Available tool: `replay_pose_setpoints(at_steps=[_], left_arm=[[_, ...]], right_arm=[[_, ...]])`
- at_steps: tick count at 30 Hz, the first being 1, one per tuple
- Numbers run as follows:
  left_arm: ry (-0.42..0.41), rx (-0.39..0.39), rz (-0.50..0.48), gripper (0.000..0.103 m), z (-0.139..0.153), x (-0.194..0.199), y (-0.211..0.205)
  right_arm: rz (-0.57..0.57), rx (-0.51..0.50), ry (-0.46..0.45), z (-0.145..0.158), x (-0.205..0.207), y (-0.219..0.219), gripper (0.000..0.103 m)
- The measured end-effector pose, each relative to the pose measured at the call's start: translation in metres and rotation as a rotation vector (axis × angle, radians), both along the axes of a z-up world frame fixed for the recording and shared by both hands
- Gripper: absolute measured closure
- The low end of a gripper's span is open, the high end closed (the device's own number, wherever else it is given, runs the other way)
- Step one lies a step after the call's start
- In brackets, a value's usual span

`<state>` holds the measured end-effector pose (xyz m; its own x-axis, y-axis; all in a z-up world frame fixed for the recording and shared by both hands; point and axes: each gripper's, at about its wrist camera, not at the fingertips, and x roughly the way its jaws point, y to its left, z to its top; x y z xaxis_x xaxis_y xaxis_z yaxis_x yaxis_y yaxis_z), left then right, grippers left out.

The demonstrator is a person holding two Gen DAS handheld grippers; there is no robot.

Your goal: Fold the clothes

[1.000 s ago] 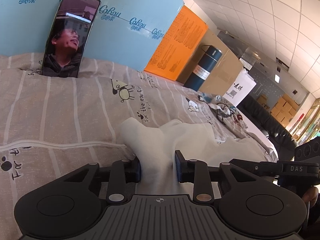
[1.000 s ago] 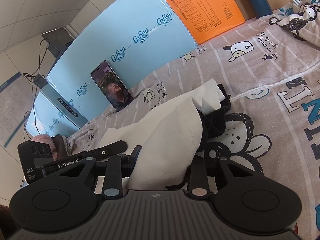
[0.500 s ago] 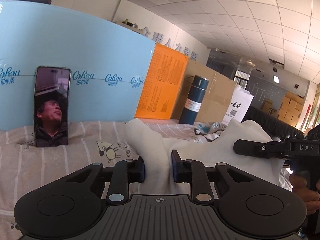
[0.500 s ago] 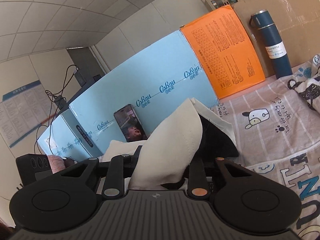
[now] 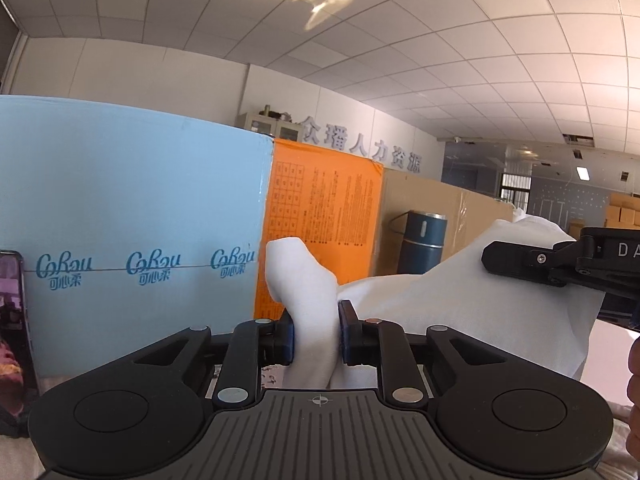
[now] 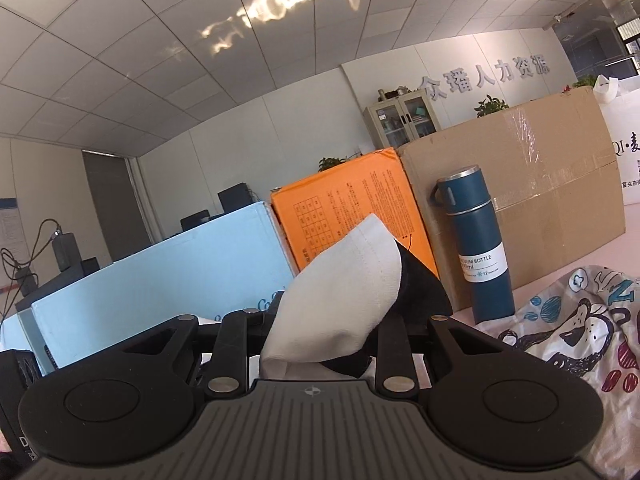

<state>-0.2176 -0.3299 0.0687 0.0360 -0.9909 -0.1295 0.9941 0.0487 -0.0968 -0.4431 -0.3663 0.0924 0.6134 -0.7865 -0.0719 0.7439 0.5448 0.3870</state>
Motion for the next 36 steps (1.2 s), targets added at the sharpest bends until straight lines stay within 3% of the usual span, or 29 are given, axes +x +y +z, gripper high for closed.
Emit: replay_pose_setpoints(at_steps=[6, 10, 13, 16, 19, 21, 22, 24, 27, 31, 33, 36], left_arm=[[-0.044, 0.022, 0.026, 0.084, -0.017, -0.020, -0.066], [0.002, 0.118, 0.014, 0.085, -0.041, -0.013, -0.101], [0.031, 0.210, 0.040, 0.085, -0.062, -0.001, -0.125], [0.118, 0.312, 0.048, 0.083, -0.070, 0.014, -0.138], [0.163, 0.340, 0.053, 0.063, -0.071, 0.024, -0.128], [0.186, 0.340, 0.039, 0.037, -0.065, 0.028, -0.116], [0.194, 0.337, 0.018, 0.034, -0.060, 0.029, -0.111], [0.193, 0.346, -0.016, 0.025, -0.052, 0.029, -0.100], [0.171, 0.413, -0.057, 0.010, -0.050, 0.023, -0.077], [0.186, 0.469, -0.152, 0.010, -0.062, 0.013, -0.055], [0.232, 0.451, -0.174, 0.011, -0.064, 0.013, -0.049], [0.408, 0.471, -0.240, 0.013, -0.068, 0.018, -0.048]], right_arm=[[-0.200, -0.016, 0.077, -0.030, 0.003, -0.060, 0.079], [-0.262, 0.077, 0.141, -0.064, 0.006, -0.095, 0.079], [-0.280, 0.223, 0.210, -0.086, 0.007, -0.118, 0.079], [-0.315, 0.303, 0.264, -0.097, 0.008, -0.125, 0.077], [-0.346, 0.312, 0.311, -0.102, 0.011, -0.122, 0.066], [-0.372, 0.295, 0.339, -0.105, 0.012, -0.117, 0.054], [-0.381, 0.298, 0.343, -0.106, 0.010, -0.115, 0.050], [-0.396, 0.331, 0.322, -0.109, 0.004, -0.115, 0.038], [-0.399, 0.365, 0.258, -0.111, -0.007, -0.116, 0.031], [-0.410, 0.370, 0.221, -0.110, -0.011, -0.112, 0.023], [-0.379, 0.416, 0.174, -0.110, -0.016, -0.111, 0.022], [-0.327, 0.491, 0.080, -0.109, -0.026, -0.107, 0.022]])
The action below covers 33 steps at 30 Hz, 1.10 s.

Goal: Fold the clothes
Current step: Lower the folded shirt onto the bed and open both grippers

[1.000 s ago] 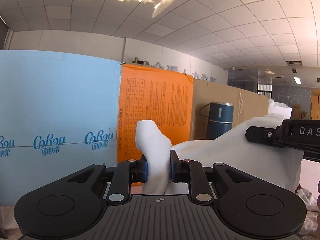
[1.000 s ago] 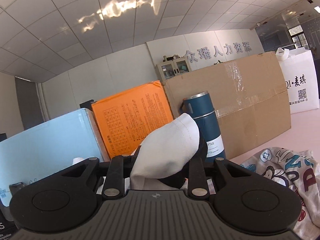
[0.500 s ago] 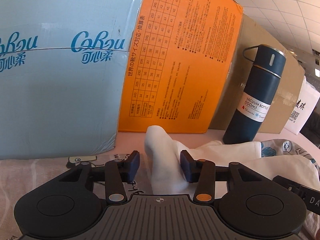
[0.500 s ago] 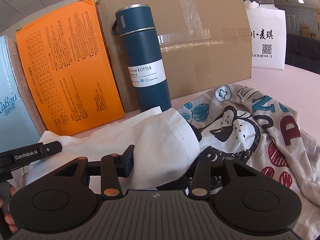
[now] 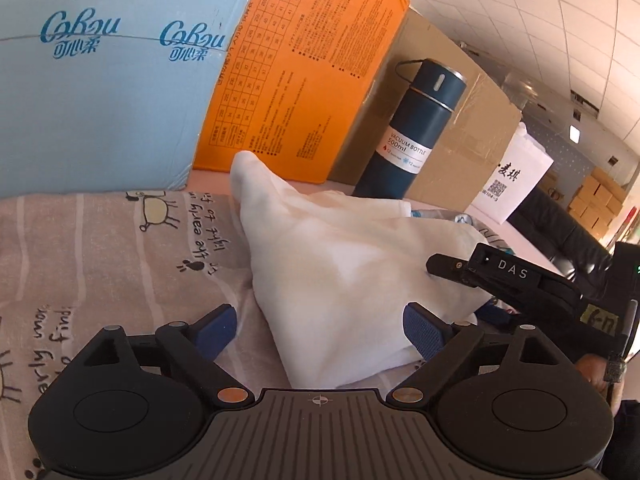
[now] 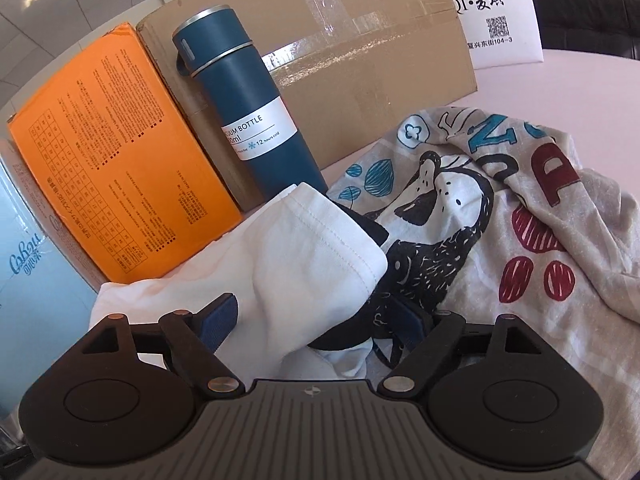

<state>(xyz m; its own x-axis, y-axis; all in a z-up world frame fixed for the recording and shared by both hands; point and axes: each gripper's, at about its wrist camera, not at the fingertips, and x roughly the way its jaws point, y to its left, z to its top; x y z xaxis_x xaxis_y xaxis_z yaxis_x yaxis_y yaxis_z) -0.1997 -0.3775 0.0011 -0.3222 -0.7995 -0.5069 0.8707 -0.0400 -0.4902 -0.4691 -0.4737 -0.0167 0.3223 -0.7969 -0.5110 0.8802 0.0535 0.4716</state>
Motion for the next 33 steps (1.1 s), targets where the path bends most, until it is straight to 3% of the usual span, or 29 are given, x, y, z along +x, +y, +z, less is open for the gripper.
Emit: replay_pose_setpoints(at_steps=[2, 4, 6, 7, 8, 9, 11, 15, 20, 22, 24, 26, 33], left_arm=[[0.089, 0.032, -0.010, 0.016, -0.005, 0.001, -0.002], [0.140, 0.072, 0.002, 0.033, -0.014, 0.002, -0.009], [0.156, 0.081, 0.030, 0.070, -0.022, 0.004, -0.016], [0.156, 0.078, 0.040, 0.080, -0.025, 0.005, -0.018], [0.161, 0.066, 0.042, 0.093, -0.025, 0.007, -0.017], [0.168, 0.052, 0.041, 0.097, -0.024, 0.009, -0.015], [0.196, 0.012, 0.036, 0.097, -0.016, 0.014, -0.007], [0.165, 0.017, 0.016, 0.097, -0.003, 0.016, 0.000], [-0.020, 0.064, -0.003, 0.088, -0.003, 0.000, 0.000], [-0.078, 0.042, 0.015, 0.075, 0.000, -0.002, 0.004], [-0.128, 0.017, 0.047, 0.041, 0.005, -0.001, 0.013], [-0.153, -0.016, 0.082, 0.028, 0.010, 0.002, 0.024], [-0.221, -0.068, 0.129, 0.015, 0.034, 0.014, 0.073]], right_arm=[[-0.005, 0.040, -0.076, 0.000, -0.010, 0.002, 0.022], [-0.014, 0.077, -0.155, -0.003, -0.019, 0.003, 0.022], [-0.018, 0.088, -0.174, -0.005, -0.020, 0.003, 0.024], [-0.014, 0.085, -0.158, -0.004, -0.017, 0.004, 0.026], [0.001, 0.083, -0.151, -0.004, -0.014, 0.005, 0.038], [0.027, 0.086, -0.161, -0.004, -0.012, 0.005, 0.059], [0.056, 0.093, -0.194, -0.004, -0.012, 0.004, 0.074], [0.049, 0.097, -0.211, 0.008, -0.016, 0.013, 0.074], [-0.015, 0.090, 0.008, 0.013, 0.003, 0.027, 0.065], [-0.021, 0.067, 0.079, 0.010, 0.011, 0.028, 0.056], [-0.041, 0.036, 0.127, 0.005, 0.013, 0.028, 0.039], [-0.050, 0.020, 0.136, -0.002, 0.010, 0.026, 0.032], [-0.147, -0.161, 0.205, 0.009, 0.013, 0.042, 0.021]])
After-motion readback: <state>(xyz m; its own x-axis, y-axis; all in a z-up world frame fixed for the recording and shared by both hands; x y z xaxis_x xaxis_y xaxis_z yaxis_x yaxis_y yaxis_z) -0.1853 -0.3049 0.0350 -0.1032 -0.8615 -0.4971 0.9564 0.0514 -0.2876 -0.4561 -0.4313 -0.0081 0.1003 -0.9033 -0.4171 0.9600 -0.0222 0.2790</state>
